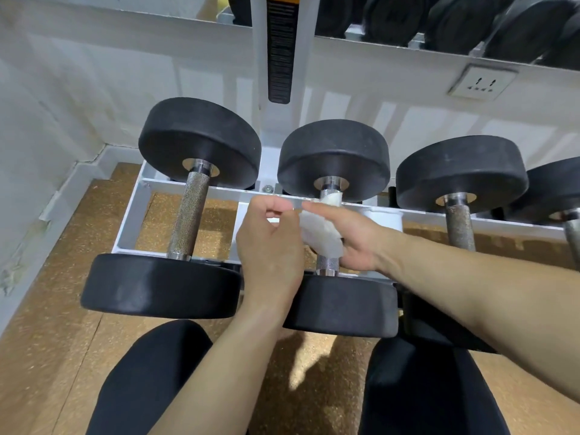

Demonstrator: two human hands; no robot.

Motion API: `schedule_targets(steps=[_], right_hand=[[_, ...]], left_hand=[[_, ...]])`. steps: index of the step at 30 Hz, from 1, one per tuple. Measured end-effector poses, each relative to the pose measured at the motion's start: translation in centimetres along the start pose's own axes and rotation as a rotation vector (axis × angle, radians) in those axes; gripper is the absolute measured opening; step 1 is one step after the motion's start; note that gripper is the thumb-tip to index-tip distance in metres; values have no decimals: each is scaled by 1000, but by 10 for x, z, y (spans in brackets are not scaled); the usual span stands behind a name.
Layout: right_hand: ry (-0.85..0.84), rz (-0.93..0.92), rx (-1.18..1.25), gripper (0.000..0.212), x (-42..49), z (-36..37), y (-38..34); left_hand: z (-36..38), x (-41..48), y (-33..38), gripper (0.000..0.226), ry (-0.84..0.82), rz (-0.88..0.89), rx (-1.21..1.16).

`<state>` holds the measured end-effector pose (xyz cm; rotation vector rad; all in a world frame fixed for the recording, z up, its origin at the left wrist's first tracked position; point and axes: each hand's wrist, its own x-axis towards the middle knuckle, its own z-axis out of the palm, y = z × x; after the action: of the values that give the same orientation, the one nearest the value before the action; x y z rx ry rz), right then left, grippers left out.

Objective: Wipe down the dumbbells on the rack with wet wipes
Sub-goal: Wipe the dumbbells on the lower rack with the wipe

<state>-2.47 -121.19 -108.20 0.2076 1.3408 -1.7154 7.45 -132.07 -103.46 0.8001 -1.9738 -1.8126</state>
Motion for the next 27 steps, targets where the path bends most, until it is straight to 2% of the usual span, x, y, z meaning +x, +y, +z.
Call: schedule_targets(steps=[3, 8, 11, 14, 17, 19, 22, 24, 27], right_hand=[[-24, 73, -31, 57, -13, -3, 10], [120, 90, -305, 36, -35, 3, 7], [256, 3, -335, 38, -32, 8, -5], [301, -89, -231, 33, -24, 10, -21], [379, -146, -62, 35, -14, 14, -27], [388, -182, -57, 39, -10, 19, -24], [406, -225, -216, 50, -10, 18, -17], [374, -200, -327, 47, -20, 14, -15], [318, -74, -609, 65, -37, 5, -11]], left_hand=[[1, 1, -1, 15, 6, -30, 6], [3, 5, -3, 13, -80, -20, 125], [5, 9, -4, 13, -204, -57, 224], [7, 11, -4, 19, -328, -121, 272], [8, 13, -3, 15, -349, -179, 260], [8, 14, -2, 12, -337, -194, 206], [7, 17, -5, 5, -307, -194, 178], [6, 23, -9, 1, -287, -156, 182], [3, 36, -16, 16, -365, -92, 283]])
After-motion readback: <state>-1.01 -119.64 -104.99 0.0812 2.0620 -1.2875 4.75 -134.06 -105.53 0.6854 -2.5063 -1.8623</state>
